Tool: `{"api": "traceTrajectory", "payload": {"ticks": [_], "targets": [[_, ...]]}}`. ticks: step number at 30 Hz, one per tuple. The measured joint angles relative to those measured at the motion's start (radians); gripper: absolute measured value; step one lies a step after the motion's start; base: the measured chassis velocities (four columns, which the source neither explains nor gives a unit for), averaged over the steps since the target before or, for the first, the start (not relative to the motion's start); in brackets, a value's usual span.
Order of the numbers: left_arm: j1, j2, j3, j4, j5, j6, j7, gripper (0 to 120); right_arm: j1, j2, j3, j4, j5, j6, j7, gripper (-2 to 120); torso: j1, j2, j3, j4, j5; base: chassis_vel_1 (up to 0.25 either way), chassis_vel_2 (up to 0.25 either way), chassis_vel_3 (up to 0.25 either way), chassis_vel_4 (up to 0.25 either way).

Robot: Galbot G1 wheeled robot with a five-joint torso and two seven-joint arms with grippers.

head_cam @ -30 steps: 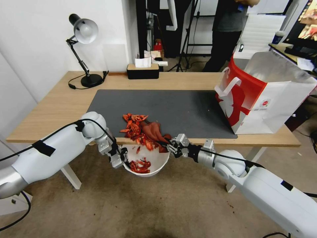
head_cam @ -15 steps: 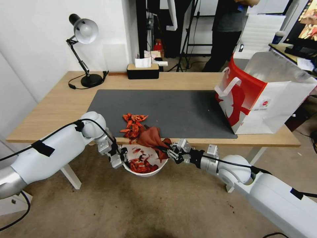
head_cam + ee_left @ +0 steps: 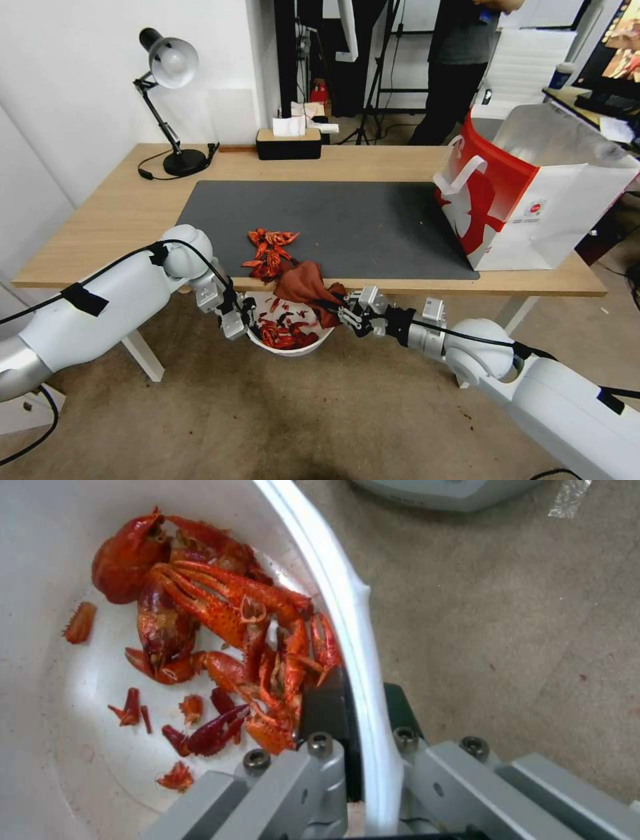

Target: Sweep shrimp from table into container with towel, then put container into takeout bag.

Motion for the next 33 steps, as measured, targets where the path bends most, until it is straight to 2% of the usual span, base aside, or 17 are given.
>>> {"api": "traceTrajectory", "payload": {"ticks": [6,8,12,15,19,21,22,25,33], "targets": [[0.011,0.012,-0.004,-0.007,0.003,0.001,0.000,0,0.021,-0.016,0.058,0.031,0.089,-0.006,0.016,5,0.000,0.000,0.000,-0.0001,-0.0002,0.000,0.000,0.000,0.000],[0.022,0.018,-0.015,-0.012,0.009,0.001,0.001,0,0.070,-0.012,0.063,0.014,0.162,-0.011,0.052,5,0.000,0.000,0.000,-0.0001,-0.0001,0.000,0.000,0.000,0.000],[0.029,0.022,-0.022,-0.015,0.017,0.001,0.002,0,0.116,0.002,0.054,-0.017,0.201,-0.012,0.085,5,0.000,0.000,0.000,0.0000,-0.0003,0.000,0.000,0.000,0.000],[0.043,0.033,-0.035,-0.025,0.022,0.001,0.002,0,0.242,0.058,-0.003,-0.114,0.272,-0.014,0.145,5,0.000,0.000,0.000,0.0002,-0.0004,0.000,0.000,0.000,0.000],[0.048,0.041,-0.045,-0.030,0.023,0.001,0.001,0,0.331,0.114,-0.056,-0.198,0.281,-0.014,0.168,5,0.000,0.000,0.000,0.0002,0.0000,0.000,0.000,0.000,0.000],[0.055,0.048,-0.056,-0.030,0.025,0.001,0.001,0,0.407,0.180,-0.113,-0.305,0.281,-0.012,0.183,5,0.000,0.000,0.000,0.0001,-0.0002,0.000,0.000,0.000,0.000],[0.055,0.048,-0.056,-0.030,0.025,0.001,0.001,0,0.407,0.180,-0.113,-0.305,0.281,-0.012,0.183,5,0.000,0.000,0.000,0.0001,-0.0002,0.000,0.000,0.000,0.000],[0.069,0.060,-0.074,-0.030,0.025,-0.004,0.000,0,0.507,0.304,-0.189,-0.510,0.272,-0.006,0.184,5,0.000,0.000,0.000,0.0000,0.0000,0.000,0.000,0.000,0.000],[0.091,0.072,-0.108,-0.033,0.028,-0.010,0.000,0,0.604,0.415,-0.274,-0.726,0.221,0.010,0.150,5,0.000,0.000,0.000,0.0002,-0.0003,0.000,0.000,0.000,0.000]]}}
